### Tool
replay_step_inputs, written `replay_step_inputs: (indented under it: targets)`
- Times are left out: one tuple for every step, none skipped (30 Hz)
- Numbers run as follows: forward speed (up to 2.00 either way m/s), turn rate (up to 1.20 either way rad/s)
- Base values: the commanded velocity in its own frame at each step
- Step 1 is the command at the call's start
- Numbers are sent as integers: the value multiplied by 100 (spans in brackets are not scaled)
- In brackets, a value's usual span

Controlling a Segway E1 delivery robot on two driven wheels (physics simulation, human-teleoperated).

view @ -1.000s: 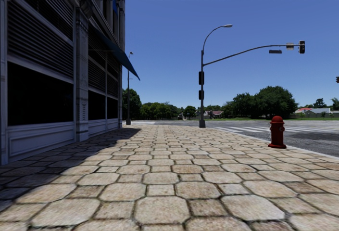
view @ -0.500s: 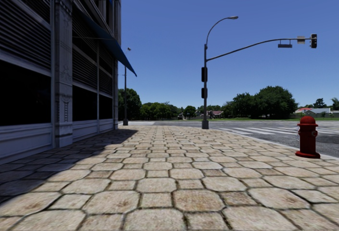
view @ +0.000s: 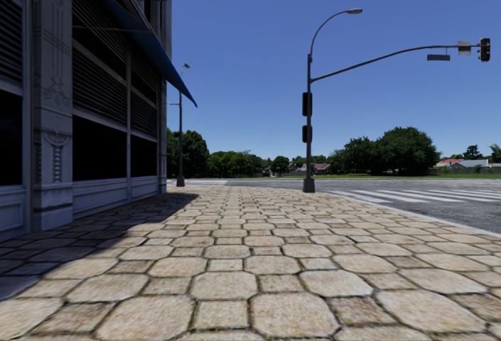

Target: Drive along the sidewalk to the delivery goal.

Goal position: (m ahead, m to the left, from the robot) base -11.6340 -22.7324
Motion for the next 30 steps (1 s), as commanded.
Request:
replay_step_inputs:
  targets:
    - [200,0]
    - [200,0]
    - [200,0]
    - [200,0]
    - [200,0]
    - [200,0]
    - [200,0]
    - [200,0]
    - [200,0]
    - [200,0]
    - [200,0]
    - [200,0]
    - [200,0]
    - [200,0]
    - [200,0]
    - [200,0]
    - [200,0]
    - [200,0]
    - [200,0]
    - [200,0]
    - [200,0]
    - [200,0]
    - [200,0]
    - [200,0]
    - [200,0]
    - [200,0]
    - [200,0]
    - [200,0]
    - [200,0]
    - [200,0]
